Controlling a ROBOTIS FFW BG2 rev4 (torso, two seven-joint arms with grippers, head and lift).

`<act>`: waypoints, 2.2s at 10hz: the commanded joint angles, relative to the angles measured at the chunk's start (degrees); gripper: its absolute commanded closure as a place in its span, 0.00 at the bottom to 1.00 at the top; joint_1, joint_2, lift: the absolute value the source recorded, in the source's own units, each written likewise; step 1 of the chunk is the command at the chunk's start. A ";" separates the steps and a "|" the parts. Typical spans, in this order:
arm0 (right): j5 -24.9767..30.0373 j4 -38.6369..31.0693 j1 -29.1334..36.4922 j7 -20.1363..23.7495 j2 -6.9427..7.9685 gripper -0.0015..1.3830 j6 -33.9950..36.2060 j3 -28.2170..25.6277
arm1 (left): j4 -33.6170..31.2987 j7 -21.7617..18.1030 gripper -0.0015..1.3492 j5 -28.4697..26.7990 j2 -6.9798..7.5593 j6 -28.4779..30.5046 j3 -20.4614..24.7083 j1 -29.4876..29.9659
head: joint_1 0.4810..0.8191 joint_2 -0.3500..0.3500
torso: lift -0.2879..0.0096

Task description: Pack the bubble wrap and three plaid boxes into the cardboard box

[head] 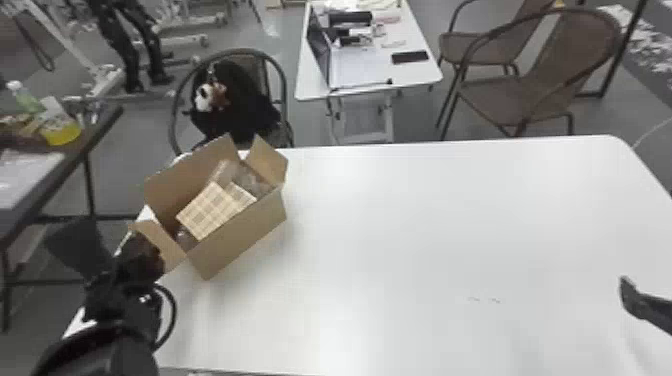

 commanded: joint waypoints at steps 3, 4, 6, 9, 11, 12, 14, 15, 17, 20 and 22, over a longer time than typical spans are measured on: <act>0.85 -0.06 -0.05 0.90 0.34 0.14 0.98 0.45 | 0.41 7.37 0.89 5.95 -0.32 -6.40 0.03 4.36 | 0.63 0.86 | 0.66; 1.29 0.02 -0.14 1.08 0.43 0.14 0.98 0.63 | 0.49 9.04 0.89 7.35 -0.32 -7.19 -0.67 4.88 | 0.63 0.88 | 0.66; 2.61 0.20 -0.49 2.22 0.60 0.14 1.16 0.81 | 0.23 12.38 0.57 7.53 -0.32 -13.08 -3.66 6.73 | 0.63 0.89 | 0.66; 2.52 -0.24 -0.40 2.48 0.78 0.14 1.24 0.89 | 0.32 9.66 0.07 6.03 -0.32 -20.02 -6.39 7.96 | 0.63 0.87 | 0.66; 3.48 -4.46 0.12 2.48 2.09 0.14 0.98 0.89 | -2.93 7.99 0.10 0.32 -0.32 -26.35 -10.96 9.10 | 0.63 0.84 | 0.66; 4.63 -7.01 0.12 2.48 2.97 0.14 0.98 0.89 | -4.52 4.91 0.13 -3.02 -0.32 -30.48 -12.80 9.72 | 0.63 0.82 | 0.66; 5.24 -10.52 1.35 2.48 3.94 0.14 0.54 2.21 | -6.98 -0.71 0.13 -6.97 -0.32 -35.05 -16.85 14.37 | 0.63 0.75 | 0.66; 5.33 -11.05 2.67 2.13 4.91 0.14 -1.13 3.00 | -7.06 -5.46 0.13 -8.82 -0.32 -36.28 -17.55 17.01 | 0.63 0.71 | 0.66; 5.07 -11.05 5.40 1.43 7.90 0.14 -4.65 3.27 | -7.06 -8.01 0.13 -9.61 -0.32 -37.86 -21.94 24.13 | 0.63 0.67 | 0.66; 4.19 -12.37 8.56 1.25 8.07 0.14 -4.82 3.35 | -6.10 -10.65 0.13 -14.88 -0.32 -38.92 -26.25 29.05 | 0.63 0.58 | 0.66; 3.75 -13.51 12.16 0.72 8.07 0.14 -5.00 3.35 | -5.31 -9.86 0.13 -16.99 -0.32 -40.50 -27.48 32.48 | 0.63 0.53 | 0.66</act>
